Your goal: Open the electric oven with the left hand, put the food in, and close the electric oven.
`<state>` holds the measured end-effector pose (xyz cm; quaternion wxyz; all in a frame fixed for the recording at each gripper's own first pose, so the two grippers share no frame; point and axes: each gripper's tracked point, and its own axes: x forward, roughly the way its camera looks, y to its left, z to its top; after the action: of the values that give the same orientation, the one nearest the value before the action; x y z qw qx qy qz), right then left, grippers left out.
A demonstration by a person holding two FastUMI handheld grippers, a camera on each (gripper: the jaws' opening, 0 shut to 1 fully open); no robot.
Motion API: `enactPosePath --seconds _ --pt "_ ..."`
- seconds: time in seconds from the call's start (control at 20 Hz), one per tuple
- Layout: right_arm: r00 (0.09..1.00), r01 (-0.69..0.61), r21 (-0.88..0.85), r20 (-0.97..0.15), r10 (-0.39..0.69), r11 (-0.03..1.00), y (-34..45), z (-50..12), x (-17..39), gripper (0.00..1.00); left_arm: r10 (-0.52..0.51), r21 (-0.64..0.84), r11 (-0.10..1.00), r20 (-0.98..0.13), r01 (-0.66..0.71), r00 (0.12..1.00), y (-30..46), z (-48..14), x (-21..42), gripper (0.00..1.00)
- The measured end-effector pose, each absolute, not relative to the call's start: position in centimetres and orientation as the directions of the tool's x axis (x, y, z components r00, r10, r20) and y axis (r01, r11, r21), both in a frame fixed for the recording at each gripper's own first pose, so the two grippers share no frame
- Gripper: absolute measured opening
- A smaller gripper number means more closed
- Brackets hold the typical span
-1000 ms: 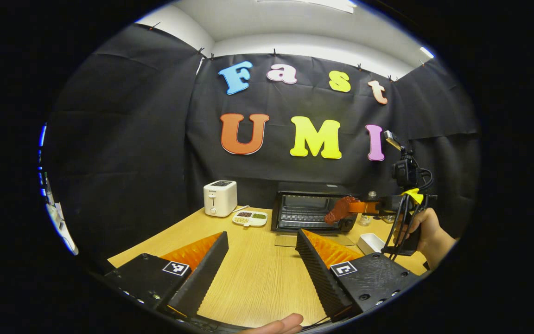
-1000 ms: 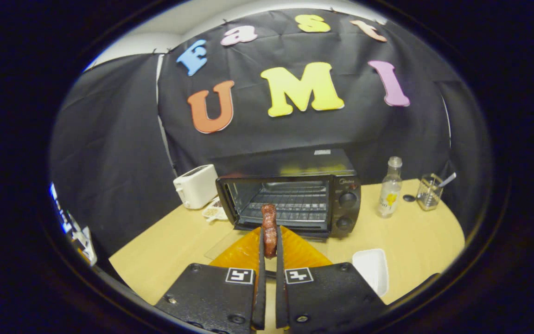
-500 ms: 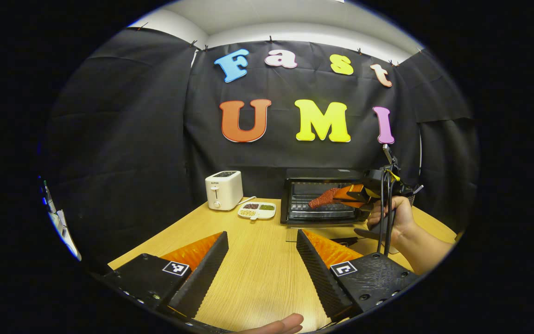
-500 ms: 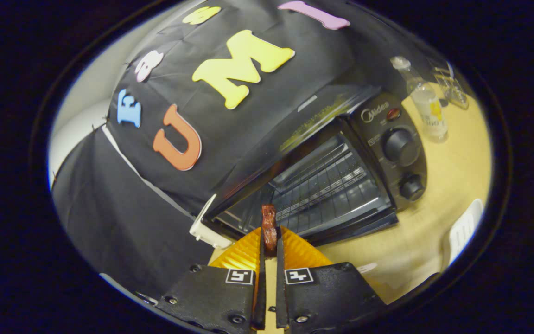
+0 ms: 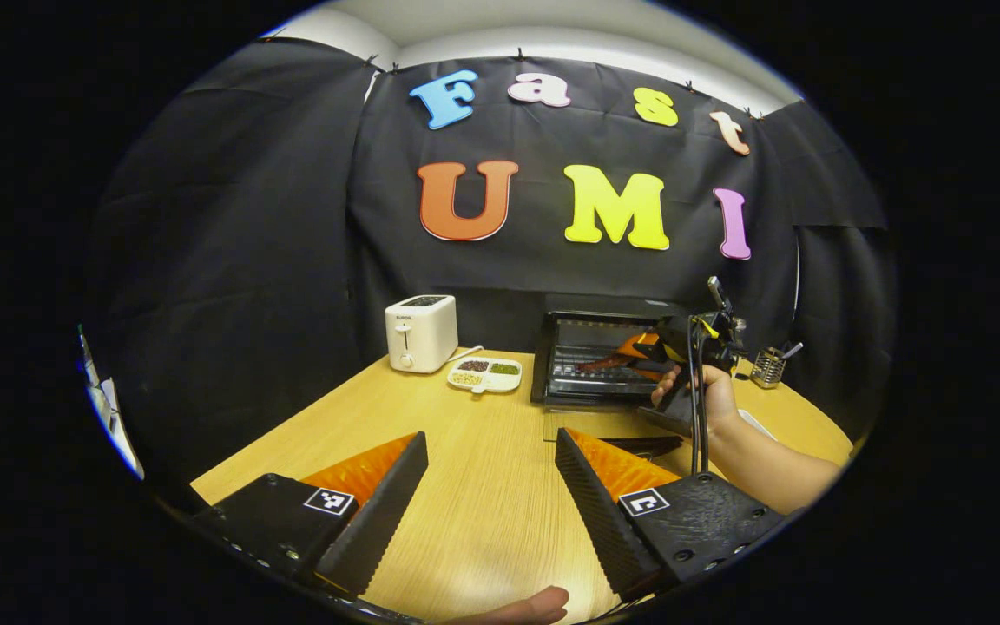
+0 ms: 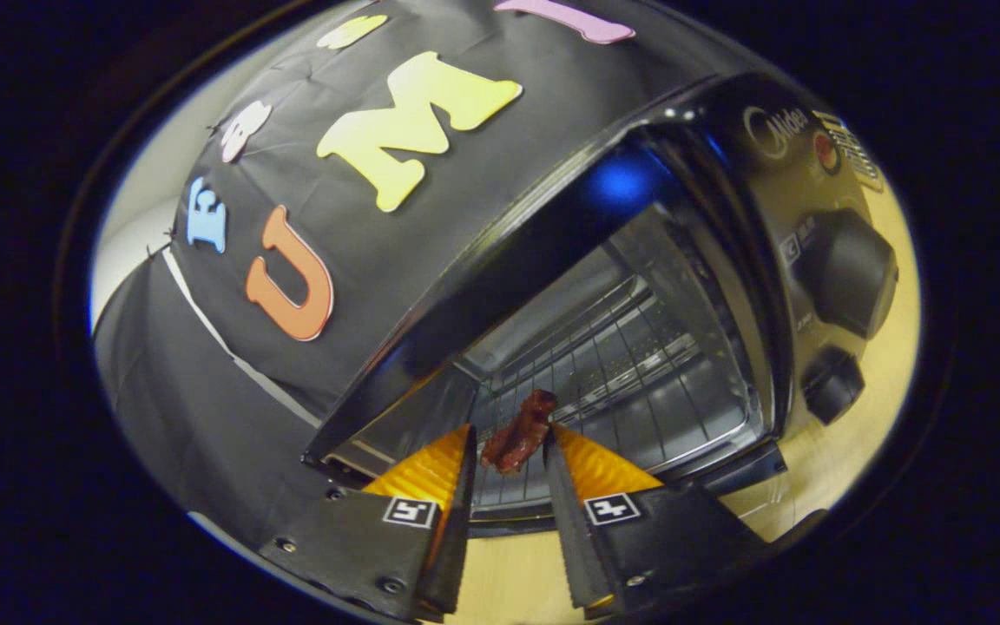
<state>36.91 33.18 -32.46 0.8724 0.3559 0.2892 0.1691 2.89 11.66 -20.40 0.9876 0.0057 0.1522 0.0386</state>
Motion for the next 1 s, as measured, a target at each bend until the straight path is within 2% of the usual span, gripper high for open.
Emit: enactPosePath --seconds 0.05,0.1,0.15,0.2,0.25,0.35,0.4,0.5,0.85,1.0 --pt "0.778 -0.088 0.697 -0.398 0.486 0.712 32.7 -32.9 36.8 0.55 0.076 0.021 0.997 -0.305 -0.074 0.949 11.5 -20.5 2.9 0.95" --pt "0.777 -0.085 0.678 -0.414 0.475 0.730 32.2 -33.2 36.3 0.58 0.072 0.013 0.997 -0.309 -0.071 0.948 11.4 -20.7 2.8 0.95" --pt "0.775 -0.091 0.669 -0.417 0.474 0.737 32.0 -33.4 35.7 0.69 0.065 0.001 0.998 -0.313 -0.068 0.947 11.1 -20.9 2.7 0.95" --pt "0.771 -0.093 0.651 -0.431 0.468 0.754 31.5 -33.7 34.9 0.70 0.053 -0.013 0.998 -0.317 -0.060 0.947 10.8 -21.2 2.7 0.95" --pt "0.772 -0.107 0.640 -0.429 0.469 0.761 31.0 -33.7 34.4 0.90 0.040 -0.025 0.998 -0.324 -0.051 0.945 10.5 -21.5 2.6 0.95" --pt "0.774 -0.148 0.616 -0.415 0.478 0.773 30.3 -32.8 32.7 0.81 0.028 -0.042 0.998 -0.346 -0.045 0.938 10.1 -22.6 2.5 0.95" --pt "0.777 -0.164 0.595 -0.413 0.475 0.787 30.0 -32.5 31.9 0.92 0.029 -0.046 0.998 -0.360 -0.049 0.932 10.1 -23.1 2.3 0.95" --pt "0.769 -0.196 0.573 -0.414 0.488 0.796 29.4 -31.8 30.1 0.99 0.024 -0.050 0.998 -0.371 -0.045 0.928 9.6 -23.9 2.2 0.95" --pt "0.768 -0.336 0.497 -0.346 0.539 0.800 26.4 -25.2 22.7 1.00 -0.088 -0.059 0.996 -0.374 0.071 0.923 5.1 -26.3 4.2 0.95" --pt "0.804 -0.364 0.403 -0.319 0.502 0.840 23.3 -21.9 20.0 1.00 -0.147 -0.054 0.989 -0.366 0.137 0.919 2.0 -27.3 5.5 0.95"
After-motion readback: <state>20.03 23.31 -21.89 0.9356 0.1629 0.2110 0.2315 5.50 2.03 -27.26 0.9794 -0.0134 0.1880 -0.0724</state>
